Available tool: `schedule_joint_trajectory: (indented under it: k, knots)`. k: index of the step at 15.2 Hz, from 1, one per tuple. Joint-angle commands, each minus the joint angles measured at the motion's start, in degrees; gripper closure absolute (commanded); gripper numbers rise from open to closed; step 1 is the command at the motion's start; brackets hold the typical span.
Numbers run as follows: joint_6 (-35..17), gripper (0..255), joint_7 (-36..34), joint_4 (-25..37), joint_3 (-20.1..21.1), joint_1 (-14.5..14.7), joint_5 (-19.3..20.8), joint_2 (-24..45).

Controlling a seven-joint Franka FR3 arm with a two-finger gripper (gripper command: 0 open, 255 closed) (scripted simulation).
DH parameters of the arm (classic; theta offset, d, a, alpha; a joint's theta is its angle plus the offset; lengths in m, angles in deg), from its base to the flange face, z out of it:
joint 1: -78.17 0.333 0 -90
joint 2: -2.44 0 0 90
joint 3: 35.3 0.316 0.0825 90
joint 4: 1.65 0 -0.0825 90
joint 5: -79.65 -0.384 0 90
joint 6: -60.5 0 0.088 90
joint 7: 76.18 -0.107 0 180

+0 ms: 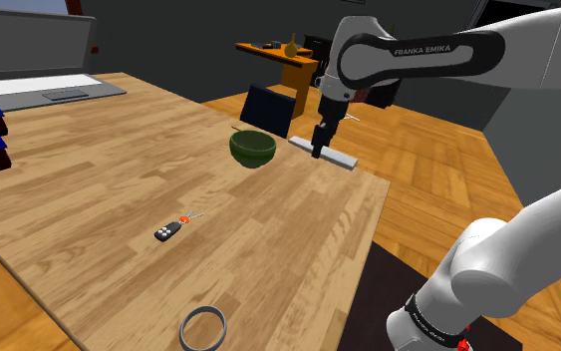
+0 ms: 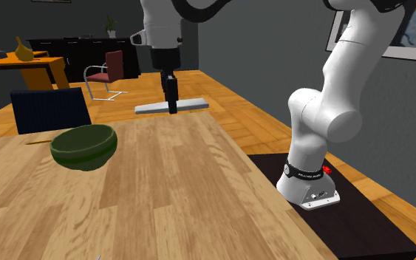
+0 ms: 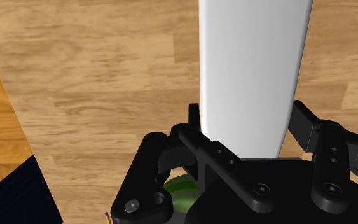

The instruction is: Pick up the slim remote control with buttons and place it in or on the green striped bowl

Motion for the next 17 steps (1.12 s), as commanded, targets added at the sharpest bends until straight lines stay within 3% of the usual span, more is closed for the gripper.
schedule_joint_trajectory:
  k: [1, 10, 17]
  knots:
    - [0.10, 255, -0.23, 4.18, 0.16, 0.23, -0.28, 4.12]
    - [3.53, 255, -0.65, 28.59, 0.51, 0.71, -1.40, 25.13]
    - [12.01, 255, -0.97, 56.54, 0.81, 0.61, -2.15, 44.62]
